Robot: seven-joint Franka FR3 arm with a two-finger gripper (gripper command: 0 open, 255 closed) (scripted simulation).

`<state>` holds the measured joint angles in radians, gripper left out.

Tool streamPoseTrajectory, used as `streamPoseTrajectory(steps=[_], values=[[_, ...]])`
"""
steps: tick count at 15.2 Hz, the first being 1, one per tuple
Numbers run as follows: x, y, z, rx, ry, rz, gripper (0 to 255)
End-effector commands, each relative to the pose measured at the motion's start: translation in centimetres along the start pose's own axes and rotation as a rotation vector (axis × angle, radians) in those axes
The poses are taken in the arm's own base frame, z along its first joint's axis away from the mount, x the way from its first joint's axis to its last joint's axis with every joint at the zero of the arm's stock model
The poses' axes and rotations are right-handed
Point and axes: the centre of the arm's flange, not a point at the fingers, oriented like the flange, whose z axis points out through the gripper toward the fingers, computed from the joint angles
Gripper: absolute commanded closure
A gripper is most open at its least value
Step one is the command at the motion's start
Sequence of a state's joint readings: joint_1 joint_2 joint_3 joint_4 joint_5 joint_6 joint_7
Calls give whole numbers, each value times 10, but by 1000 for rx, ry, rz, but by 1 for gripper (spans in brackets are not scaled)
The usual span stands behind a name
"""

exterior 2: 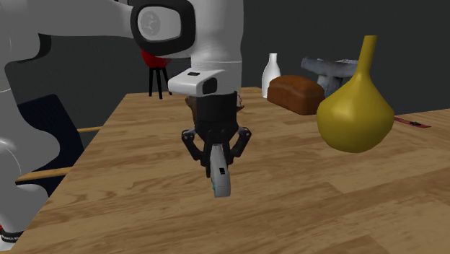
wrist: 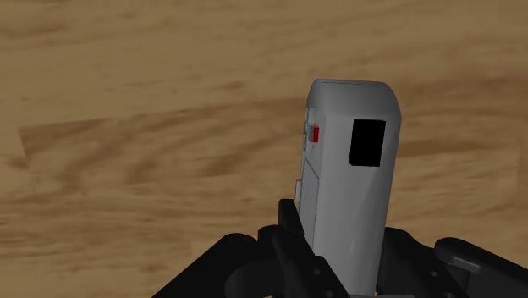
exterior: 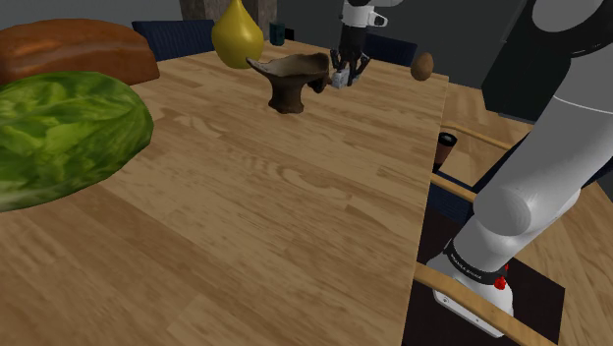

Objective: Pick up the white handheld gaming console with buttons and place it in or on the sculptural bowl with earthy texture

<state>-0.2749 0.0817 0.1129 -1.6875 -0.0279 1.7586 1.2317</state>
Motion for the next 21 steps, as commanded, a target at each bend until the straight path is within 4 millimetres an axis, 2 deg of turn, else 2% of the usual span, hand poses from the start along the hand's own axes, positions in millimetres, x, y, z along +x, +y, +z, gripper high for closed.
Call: streamPoseTrajectory(steps=[1,21], values=[[0,1,-11,0,0,0,255],[2,2,-117,0,0,0,255]])
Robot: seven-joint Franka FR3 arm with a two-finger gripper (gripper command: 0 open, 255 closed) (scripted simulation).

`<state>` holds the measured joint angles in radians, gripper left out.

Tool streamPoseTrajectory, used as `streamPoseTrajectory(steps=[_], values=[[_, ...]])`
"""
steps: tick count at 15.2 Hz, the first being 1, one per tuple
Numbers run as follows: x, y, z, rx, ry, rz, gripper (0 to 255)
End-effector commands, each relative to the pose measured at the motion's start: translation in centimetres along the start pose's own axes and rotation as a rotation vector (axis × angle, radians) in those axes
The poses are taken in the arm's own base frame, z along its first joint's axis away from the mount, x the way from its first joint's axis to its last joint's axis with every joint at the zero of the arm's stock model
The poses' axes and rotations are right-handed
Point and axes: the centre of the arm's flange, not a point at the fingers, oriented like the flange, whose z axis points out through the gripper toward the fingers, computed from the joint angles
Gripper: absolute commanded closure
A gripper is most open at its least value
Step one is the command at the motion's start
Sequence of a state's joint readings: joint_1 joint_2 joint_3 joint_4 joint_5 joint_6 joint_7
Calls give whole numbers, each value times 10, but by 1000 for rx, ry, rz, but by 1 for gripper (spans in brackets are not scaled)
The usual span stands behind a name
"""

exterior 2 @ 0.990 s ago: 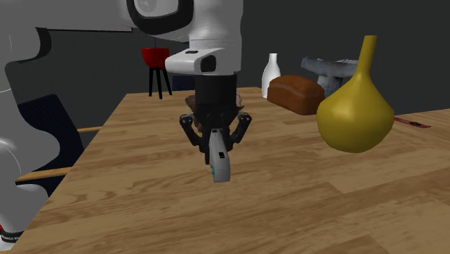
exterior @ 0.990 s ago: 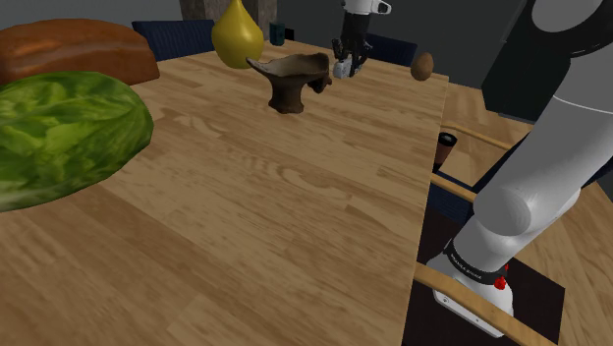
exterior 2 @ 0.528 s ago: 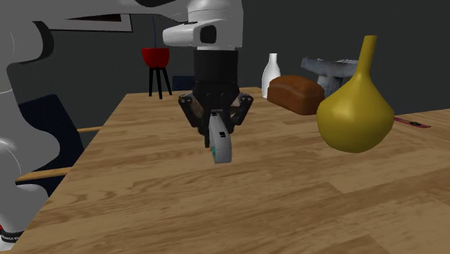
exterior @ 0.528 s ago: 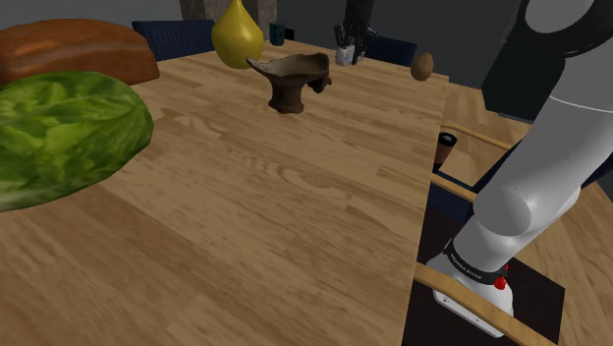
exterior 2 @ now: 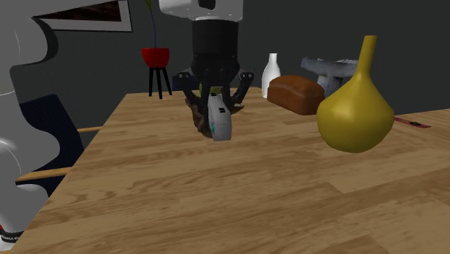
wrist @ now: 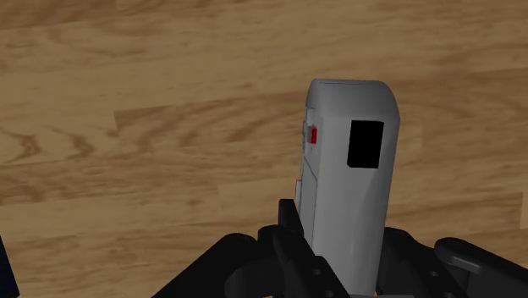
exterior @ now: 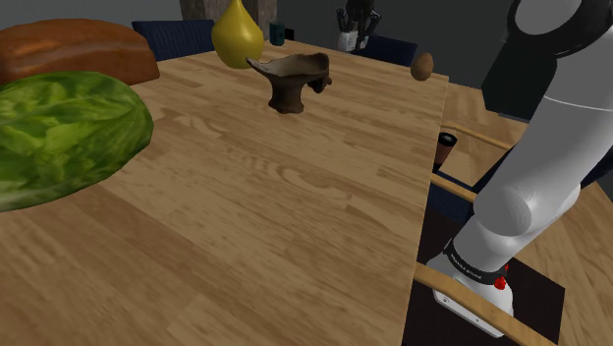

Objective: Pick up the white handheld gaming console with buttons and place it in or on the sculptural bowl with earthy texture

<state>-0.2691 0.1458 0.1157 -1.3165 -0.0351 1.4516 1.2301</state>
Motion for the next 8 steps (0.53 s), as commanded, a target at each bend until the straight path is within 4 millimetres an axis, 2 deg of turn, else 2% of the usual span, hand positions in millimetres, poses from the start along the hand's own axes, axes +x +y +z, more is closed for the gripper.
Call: streamPoseTrajectory(steps=[1,8], values=[[0,0,-11,0,0,0,255],[0,1,-48,0,0,0,255]])
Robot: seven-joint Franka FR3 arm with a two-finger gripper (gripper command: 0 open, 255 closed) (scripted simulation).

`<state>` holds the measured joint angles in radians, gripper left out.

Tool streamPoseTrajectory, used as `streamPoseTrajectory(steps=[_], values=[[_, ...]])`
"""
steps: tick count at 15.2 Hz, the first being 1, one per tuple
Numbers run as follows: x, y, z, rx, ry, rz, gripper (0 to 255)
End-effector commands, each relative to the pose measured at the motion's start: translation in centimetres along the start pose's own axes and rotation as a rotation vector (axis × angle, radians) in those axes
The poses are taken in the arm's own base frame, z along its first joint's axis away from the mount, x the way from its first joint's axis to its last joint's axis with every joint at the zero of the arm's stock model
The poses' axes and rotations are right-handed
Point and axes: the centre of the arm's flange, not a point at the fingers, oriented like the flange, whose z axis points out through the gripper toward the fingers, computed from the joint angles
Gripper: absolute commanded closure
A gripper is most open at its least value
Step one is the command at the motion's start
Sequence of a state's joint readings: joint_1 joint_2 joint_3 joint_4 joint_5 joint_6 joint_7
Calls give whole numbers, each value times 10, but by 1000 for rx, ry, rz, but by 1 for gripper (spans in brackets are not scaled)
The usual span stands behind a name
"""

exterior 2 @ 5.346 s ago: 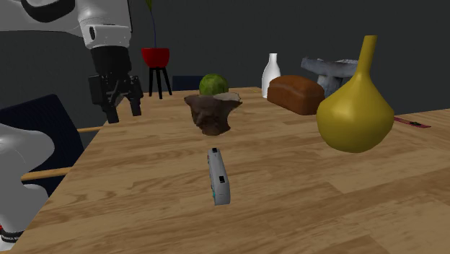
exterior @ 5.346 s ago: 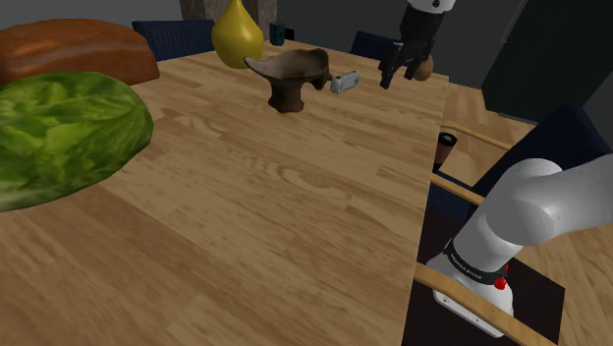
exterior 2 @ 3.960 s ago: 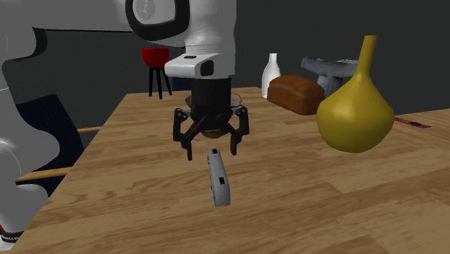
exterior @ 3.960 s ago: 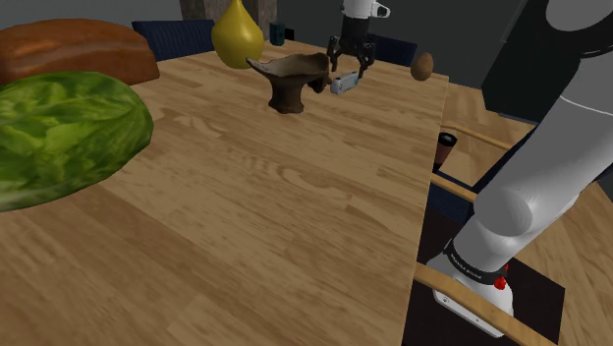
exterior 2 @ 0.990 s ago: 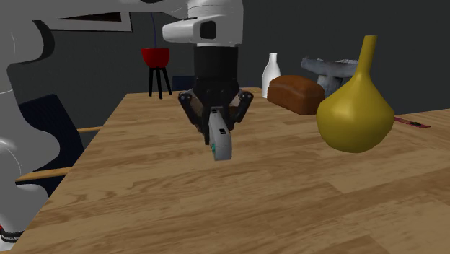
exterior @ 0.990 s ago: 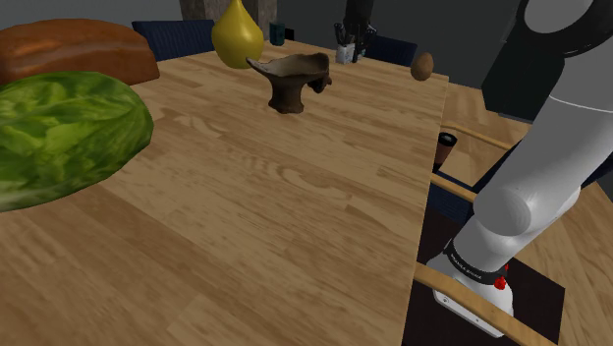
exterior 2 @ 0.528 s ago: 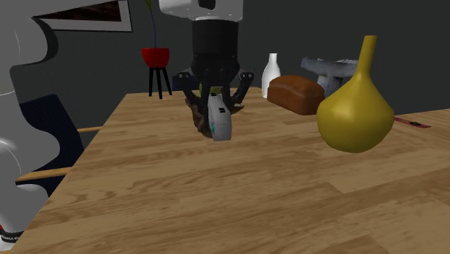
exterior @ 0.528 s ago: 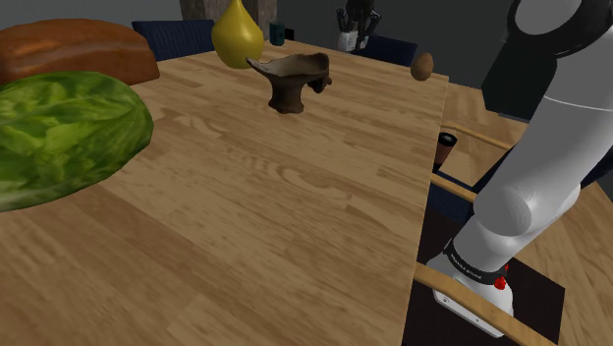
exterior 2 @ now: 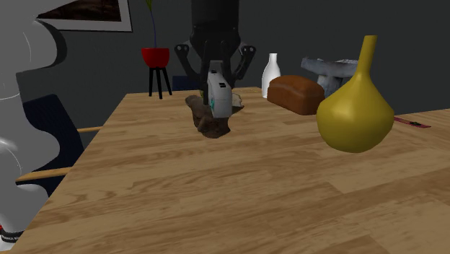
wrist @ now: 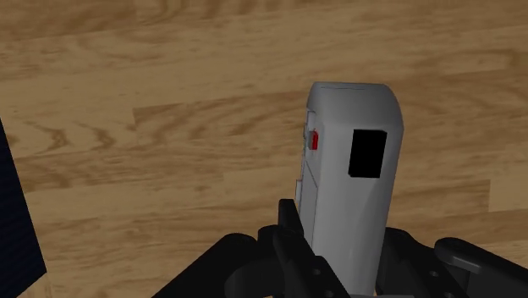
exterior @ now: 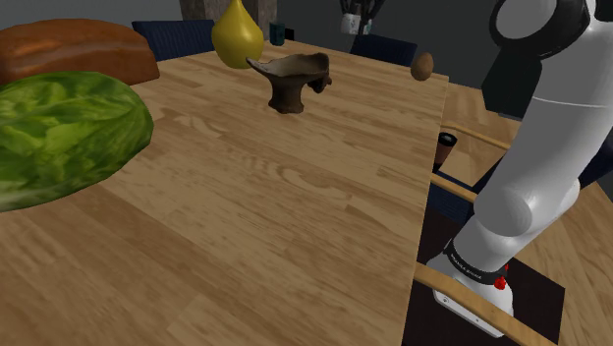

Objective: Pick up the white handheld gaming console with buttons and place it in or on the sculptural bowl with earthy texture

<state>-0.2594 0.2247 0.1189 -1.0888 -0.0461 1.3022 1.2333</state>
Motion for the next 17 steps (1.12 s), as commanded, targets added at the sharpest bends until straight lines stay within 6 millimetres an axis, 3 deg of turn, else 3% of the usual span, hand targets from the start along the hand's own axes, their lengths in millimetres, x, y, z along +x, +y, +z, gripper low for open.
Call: streamPoseTrajectory(steps=[1,8,17], values=[[0,1,-10,0,0,0,255],[1,1,-45,0,0,0,255],[-118,-9,-42,0,0,0,255]])
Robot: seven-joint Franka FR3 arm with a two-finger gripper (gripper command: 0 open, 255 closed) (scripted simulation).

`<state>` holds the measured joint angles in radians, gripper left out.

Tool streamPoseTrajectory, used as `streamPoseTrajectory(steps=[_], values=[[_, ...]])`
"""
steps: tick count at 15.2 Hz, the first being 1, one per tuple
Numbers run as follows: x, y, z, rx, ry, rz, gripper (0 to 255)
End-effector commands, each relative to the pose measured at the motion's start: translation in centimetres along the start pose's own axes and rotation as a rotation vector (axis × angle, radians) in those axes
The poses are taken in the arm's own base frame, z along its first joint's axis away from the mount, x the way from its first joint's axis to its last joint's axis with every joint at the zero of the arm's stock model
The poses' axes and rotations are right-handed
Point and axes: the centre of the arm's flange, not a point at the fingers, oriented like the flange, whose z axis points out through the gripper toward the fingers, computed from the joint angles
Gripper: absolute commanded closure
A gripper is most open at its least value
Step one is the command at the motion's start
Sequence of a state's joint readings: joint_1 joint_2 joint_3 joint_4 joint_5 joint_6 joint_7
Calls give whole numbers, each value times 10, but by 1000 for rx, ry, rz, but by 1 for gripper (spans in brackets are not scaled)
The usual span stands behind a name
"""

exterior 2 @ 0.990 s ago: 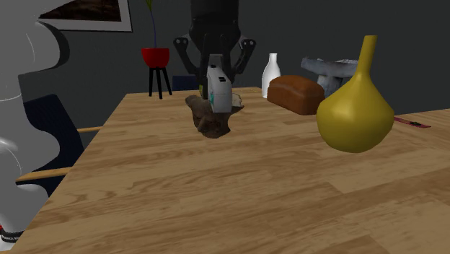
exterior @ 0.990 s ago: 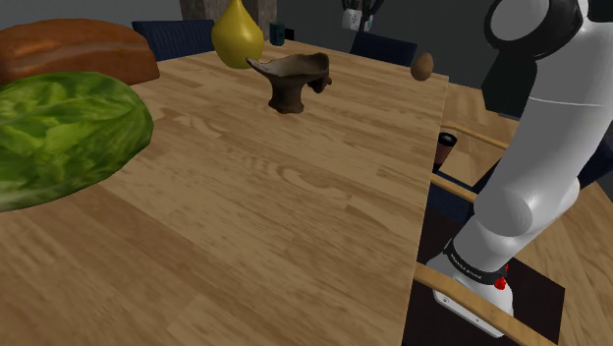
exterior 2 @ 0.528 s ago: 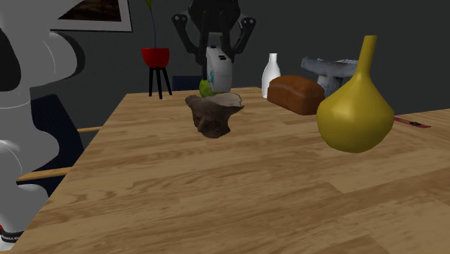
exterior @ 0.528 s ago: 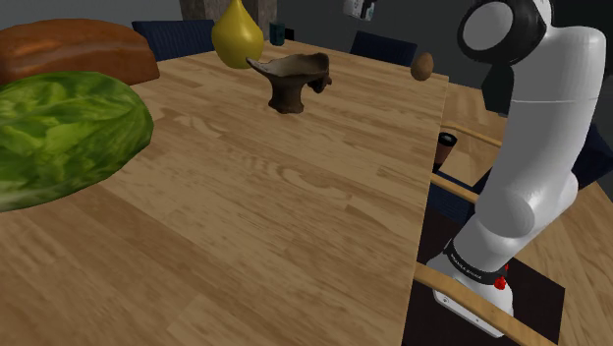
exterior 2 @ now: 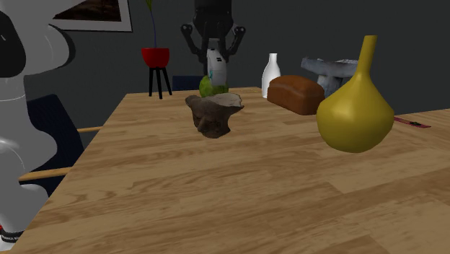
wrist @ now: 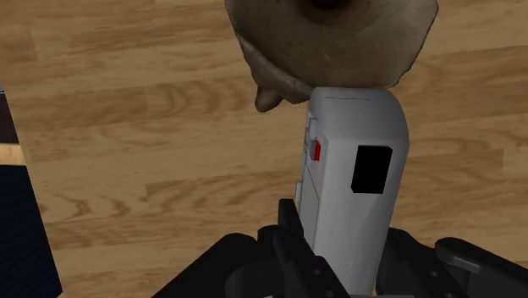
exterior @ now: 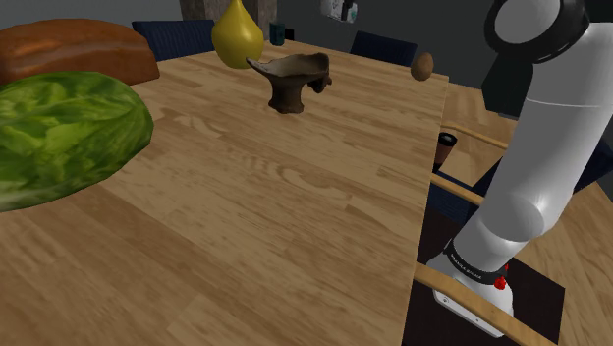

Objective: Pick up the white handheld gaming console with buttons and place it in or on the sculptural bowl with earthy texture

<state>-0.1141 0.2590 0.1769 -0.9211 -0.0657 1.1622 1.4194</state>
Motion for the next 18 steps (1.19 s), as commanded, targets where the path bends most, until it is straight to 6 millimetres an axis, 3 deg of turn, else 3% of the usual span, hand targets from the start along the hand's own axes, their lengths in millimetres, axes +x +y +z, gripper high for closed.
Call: streamPoseTrajectory(steps=[1,11,18], values=[[-27,-1,-1,1,0,1,255],[-158,-12,3,1,0,1,255],[-165,-13,34,1,0,1,255]])
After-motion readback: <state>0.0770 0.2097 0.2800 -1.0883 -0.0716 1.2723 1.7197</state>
